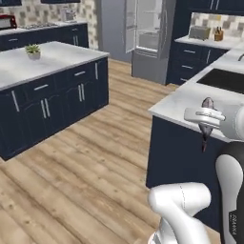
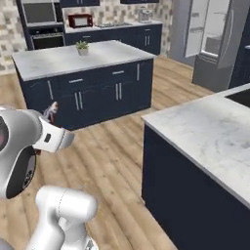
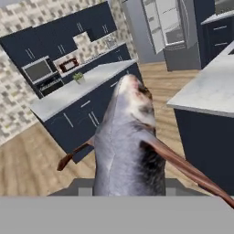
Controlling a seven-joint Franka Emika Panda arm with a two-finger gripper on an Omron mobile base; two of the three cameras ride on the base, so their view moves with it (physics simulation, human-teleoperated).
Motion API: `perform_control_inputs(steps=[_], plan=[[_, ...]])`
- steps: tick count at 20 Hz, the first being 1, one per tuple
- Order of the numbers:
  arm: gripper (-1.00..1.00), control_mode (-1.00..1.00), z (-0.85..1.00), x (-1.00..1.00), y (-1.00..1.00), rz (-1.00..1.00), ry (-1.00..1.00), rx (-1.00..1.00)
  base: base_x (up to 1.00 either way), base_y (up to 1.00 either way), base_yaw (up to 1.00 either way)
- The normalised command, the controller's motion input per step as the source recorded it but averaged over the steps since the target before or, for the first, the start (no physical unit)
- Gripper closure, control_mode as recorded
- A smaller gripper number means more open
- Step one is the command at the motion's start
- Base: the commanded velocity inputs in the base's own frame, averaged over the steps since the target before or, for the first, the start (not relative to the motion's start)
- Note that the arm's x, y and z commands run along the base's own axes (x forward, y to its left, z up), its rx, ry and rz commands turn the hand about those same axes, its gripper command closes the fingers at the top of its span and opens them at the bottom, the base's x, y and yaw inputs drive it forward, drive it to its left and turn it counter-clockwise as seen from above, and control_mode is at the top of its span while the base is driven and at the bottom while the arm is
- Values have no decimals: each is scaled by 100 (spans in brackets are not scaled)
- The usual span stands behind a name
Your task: Transport the fish and sweet potato to the fridge. Place the fish on the rack containing meat and place the sweet potato on the rack containing the vegetable, ensuring meats and vegetables are on different racks.
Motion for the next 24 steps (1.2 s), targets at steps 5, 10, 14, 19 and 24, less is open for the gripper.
perform_control_inputs(steps=[5,10,14,19,24], plan=[[100,100,0,0,0,0,0,0,100,100,-52],[100,100,0,0,0,0,0,0,100,100,-52],[100,100,0,0,0,0,0,0,100,98,-54],[100,100,0,0,0,0,0,0,100,100,-50],[100,100,0,0,0,0,0,0,100,100,-53]])
